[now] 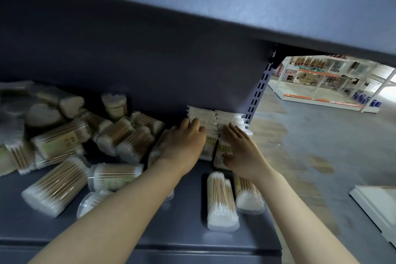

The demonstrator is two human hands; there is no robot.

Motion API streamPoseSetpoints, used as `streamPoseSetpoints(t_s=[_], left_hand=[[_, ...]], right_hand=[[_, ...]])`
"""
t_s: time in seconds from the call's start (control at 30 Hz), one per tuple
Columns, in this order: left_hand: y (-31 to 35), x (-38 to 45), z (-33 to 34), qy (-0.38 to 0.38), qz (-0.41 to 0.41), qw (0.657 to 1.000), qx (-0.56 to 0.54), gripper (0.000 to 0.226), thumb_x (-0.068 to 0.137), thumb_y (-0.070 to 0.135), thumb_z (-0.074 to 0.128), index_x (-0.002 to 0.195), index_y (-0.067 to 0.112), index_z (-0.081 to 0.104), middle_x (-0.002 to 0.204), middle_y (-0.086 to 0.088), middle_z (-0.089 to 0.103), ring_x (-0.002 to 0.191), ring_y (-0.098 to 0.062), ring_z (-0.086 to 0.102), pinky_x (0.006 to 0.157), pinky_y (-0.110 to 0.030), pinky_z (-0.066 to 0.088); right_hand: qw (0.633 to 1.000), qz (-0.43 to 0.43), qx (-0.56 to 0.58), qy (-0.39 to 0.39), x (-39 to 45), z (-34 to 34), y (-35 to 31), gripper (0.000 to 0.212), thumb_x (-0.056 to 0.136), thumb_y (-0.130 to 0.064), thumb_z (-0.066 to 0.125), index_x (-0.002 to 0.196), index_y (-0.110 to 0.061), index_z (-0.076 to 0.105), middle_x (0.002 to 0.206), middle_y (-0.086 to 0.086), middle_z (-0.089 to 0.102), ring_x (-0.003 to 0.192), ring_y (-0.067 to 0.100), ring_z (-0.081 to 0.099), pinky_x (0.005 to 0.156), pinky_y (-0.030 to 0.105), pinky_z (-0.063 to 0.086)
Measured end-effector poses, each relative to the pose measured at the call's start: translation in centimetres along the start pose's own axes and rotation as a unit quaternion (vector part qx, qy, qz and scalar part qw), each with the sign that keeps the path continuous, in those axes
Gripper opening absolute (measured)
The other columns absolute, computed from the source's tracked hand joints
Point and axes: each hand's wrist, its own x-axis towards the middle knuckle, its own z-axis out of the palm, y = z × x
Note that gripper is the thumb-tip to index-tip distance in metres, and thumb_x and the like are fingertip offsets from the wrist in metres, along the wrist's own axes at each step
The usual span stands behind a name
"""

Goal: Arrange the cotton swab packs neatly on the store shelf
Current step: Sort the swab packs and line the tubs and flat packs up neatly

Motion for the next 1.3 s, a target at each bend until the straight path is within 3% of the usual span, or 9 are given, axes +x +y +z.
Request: streamPoseSetpoints(t_s=[0.2,0.33,0.47,0.57,0.63,0.73,0.83,0.97,1.3], left_hand=[[-0.2,-0.5,0.0,0.055,0.000,0.998,-0.007,0.036,0.086,0.015,0.056,0.121,0.014,0.049,0.120,-0.006,0.045,0.110,-0.027,0.044,0.076,-0.034,0.043],[-1.0,-1.1,-0.3,0.131,-0.002,0.991,-0.006,0.045,0.041,0.020,0.086,0.082,0.015,0.069,0.079,-0.003,0.061,0.068,-0.023,0.060,0.048,-0.027,0.044],[-2.6,-2.1,-0.7,0.132,-0.039,0.990,-0.022,0.040,0.049,0.019,0.082,0.085,0.013,0.069,0.084,-0.005,0.061,0.075,-0.027,0.060,0.054,-0.029,0.046],[-4.1,-3.2,-1.2,0.145,-0.058,0.988,-0.022,0.027,0.049,0.017,0.077,0.074,0.011,0.068,0.078,-0.007,0.061,0.069,-0.030,0.060,0.051,-0.030,0.047],[-5.0,-4.2,-1.4,0.154,-0.056,0.986,-0.030,0.015,0.059,0.019,0.061,0.069,0.010,0.067,0.076,-0.008,0.061,0.068,-0.031,0.060,0.050,-0.033,0.048],[-6.0,-5.7,-1.8,0.144,-0.056,0.987,-0.033,0.031,0.066,0.026,0.040,0.064,0.011,0.067,0.072,-0.008,0.062,0.066,-0.032,0.061,0.048,-0.033,0.049],[-6.9,-7.4,-2.4,0.132,-0.057,0.990,-0.007,0.015,0.062,0.023,0.057,0.065,0.013,0.067,0.073,-0.008,0.063,0.067,-0.033,0.061,0.048,-0.031,0.046],[-8.1,-9.6,-3.2,0.131,-0.079,0.988,-0.023,0.021,0.065,0.022,0.068,0.084,0.015,0.071,0.080,-0.009,0.065,0.070,-0.034,0.061,0.052,-0.034,0.046],[-12.6,-15.1,-3.9,0.132,-0.103,0.983,-0.076,0.022,0.058,0.013,0.078,0.078,0.012,0.069,0.070,-0.004,0.064,0.058,-0.027,0.060,0.043,-0.030,0.041]], right_hand=[[1.000,0.014,0.010,-0.001,0.0,0.1,-0.1,0.079,0.087,-0.013,0.050,0.147,-0.007,-0.001,0.157,0.007,-0.003,0.144,0.017,-0.004,0.110,0.017,-0.007],[0.998,0.028,0.055,0.033,-0.2,-0.3,-0.6,0.084,0.081,-0.016,0.057,0.148,-0.012,0.006,0.157,0.004,0.003,0.144,0.017,-0.001,0.112,0.021,0.001],[0.994,0.023,0.071,0.077,-0.5,-0.8,-1.3,0.079,0.078,-0.012,0.059,0.147,-0.015,0.020,0.154,0.001,0.020,0.141,0.018,0.014,0.111,0.023,0.012],[0.989,0.024,0.096,0.114,-0.8,-0.9,-2.0,0.066,0.081,-0.007,0.055,0.142,-0.016,0.033,0.147,0.000,0.035,0.135,0.020,0.029,0.106,0.023,0.022],[0.984,0.020,0.119,0.132,-1.0,-0.7,-2.8,0.059,0.079,-0.004,0.053,0.136,-0.016,0.044,0.139,0.002,0.045,0.129,0.023,0.039,0.102,0.025,0.029],[0.981,0.013,0.119,0.152,-1.2,-0.4,-4.5,0.051,0.079,-0.004,0.054,0.129,-0.016,0.052,0.129,0.006,0.053,0.121,0.026,0.044,0.097,0.027,0.033],[0.978,-0.002,0.110,0.176,-1.3,-0.4,-6.3,0.046,0.079,-0.005,0.055,0.124,-0.015,0.056,0.125,0.007,0.055,0.118,0.028,0.044,0.096,0.030,0.034],[0.977,-0.028,0.122,0.174,-1.6,-0.7,-8.9,0.042,0.079,-0.005,0.054,0.120,-0.016,0.059,0.119,0.009,0.059,0.110,0.031,0.050,0.085,0.031,0.040],[0.976,-0.027,0.168,0.134,-1.7,0.1,-13.7,0.038,0.083,-0.009,0.052,0.118,-0.019,0.061,0.111,0.005,0.066,0.095,0.025,0.061,0.077,0.031,0.048]])
